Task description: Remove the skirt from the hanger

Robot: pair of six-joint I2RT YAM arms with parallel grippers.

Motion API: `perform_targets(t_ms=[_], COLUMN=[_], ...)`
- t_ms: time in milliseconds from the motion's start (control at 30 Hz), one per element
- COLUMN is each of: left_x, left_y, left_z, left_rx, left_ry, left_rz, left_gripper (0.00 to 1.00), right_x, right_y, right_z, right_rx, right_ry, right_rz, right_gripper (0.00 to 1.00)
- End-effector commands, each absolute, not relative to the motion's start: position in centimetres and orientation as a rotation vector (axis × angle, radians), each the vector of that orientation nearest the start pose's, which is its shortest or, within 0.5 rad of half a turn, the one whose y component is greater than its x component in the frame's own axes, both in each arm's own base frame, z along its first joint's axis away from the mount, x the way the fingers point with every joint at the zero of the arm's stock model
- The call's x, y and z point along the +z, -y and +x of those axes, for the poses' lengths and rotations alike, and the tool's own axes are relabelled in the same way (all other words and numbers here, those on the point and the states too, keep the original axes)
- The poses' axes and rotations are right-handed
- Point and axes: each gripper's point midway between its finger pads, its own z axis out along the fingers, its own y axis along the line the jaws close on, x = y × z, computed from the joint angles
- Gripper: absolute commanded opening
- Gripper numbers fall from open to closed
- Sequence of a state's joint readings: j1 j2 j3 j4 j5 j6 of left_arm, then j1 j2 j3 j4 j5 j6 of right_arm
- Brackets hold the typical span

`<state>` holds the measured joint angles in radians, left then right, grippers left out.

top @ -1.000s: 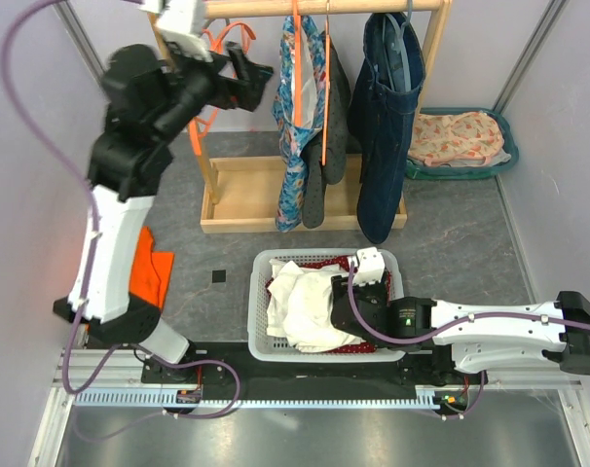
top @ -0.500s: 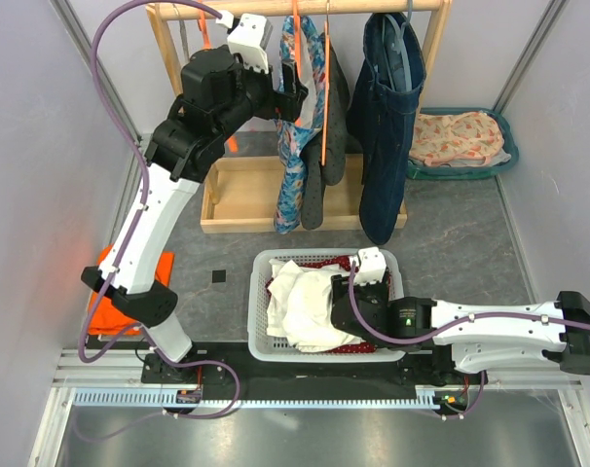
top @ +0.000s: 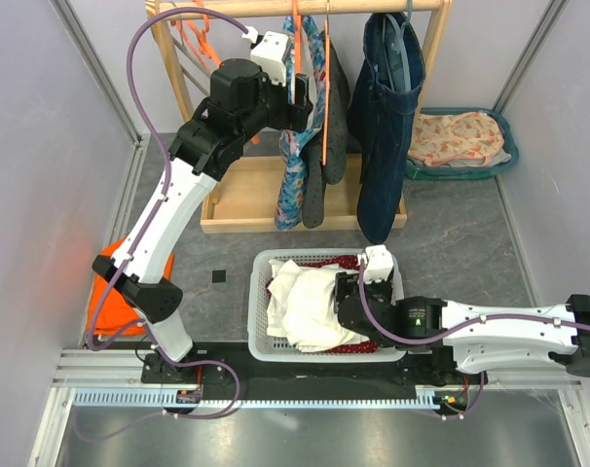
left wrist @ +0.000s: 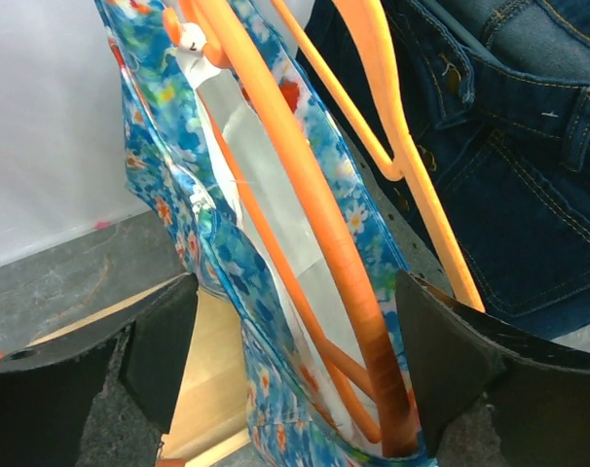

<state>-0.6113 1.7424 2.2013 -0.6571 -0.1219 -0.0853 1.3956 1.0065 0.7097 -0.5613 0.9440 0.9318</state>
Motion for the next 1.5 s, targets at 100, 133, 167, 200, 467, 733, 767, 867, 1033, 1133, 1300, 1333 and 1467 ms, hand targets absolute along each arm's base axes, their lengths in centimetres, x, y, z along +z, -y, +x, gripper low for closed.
perform_targets(t_ms=[100,133,167,200,467,733,767,867,1033,1133,1300,1333,1467], left_x=[44.4,44.4,44.4,44.4,46.5,52.1,53.1,54.8,56.3,56.7,57.1,57.1,56.8], left_y=[26.8,26.7,26.6,26.5,25.7,23.1,22.5,21.5,19.6,18.7,18.5,18.5,17.9], left_z=[41.9,42.0,42.0,41.9,42.0,40.5,39.8,38.8,37.0,36.5,36.2,36.2,35.1], left_rx=[-0.346,-0.336,-0.331,-0.329,-0.294,-0.243,-0.244,-0.232,-0.204,-0.180,-0.178,-0.177,-0.172], left_ry=[-1.725,-1.725,-1.725,-1.724,-1.671,-1.537,-1.514,-1.472,-1.438,-1.431,-1.418,-1.417,-1.426], left_rz=[0.404,0.400,0.400,0.402,0.378,0.328,0.322,0.308,0.292,0.282,0.279,0.280,0.302], left_gripper=[0.53,0.44,0.41,0.37,0.26,0.11,0.10,0.04,0.02,0.02,0.02,0.02,0.02], right_x=[16.1,16.2,16.3,16.3,16.6,16.9,16.9,17.0,17.2,17.3,17.3,17.4,17.6], right_y=[-21.9,-22.0,-21.9,-21.9,-22.0,-22.0,-21.9,-21.8,-21.7,-21.7,-21.6,-21.7,-21.4], right_z=[16.8,16.8,16.8,16.8,16.7,16.8,16.7,16.7,16.6,16.6,16.5,16.5,16.5], right_rx=[0.285,0.290,0.290,0.291,0.301,0.301,0.301,0.310,0.321,0.324,0.328,0.327,0.320], right_ry=[-2.012,-2.011,-2.010,-2.011,-2.009,-2.009,-2.009,-2.010,-2.011,-2.012,-2.012,-2.013,-2.016], right_rz=[-0.051,-0.050,-0.049,-0.049,-0.051,-0.052,-0.052,-0.048,-0.044,-0.042,-0.041,-0.043,-0.042], right_gripper=[0.78,0.78,0.78,0.78,0.77,0.77,0.77,0.77,0.77,0.77,0.77,0.77,0.77])
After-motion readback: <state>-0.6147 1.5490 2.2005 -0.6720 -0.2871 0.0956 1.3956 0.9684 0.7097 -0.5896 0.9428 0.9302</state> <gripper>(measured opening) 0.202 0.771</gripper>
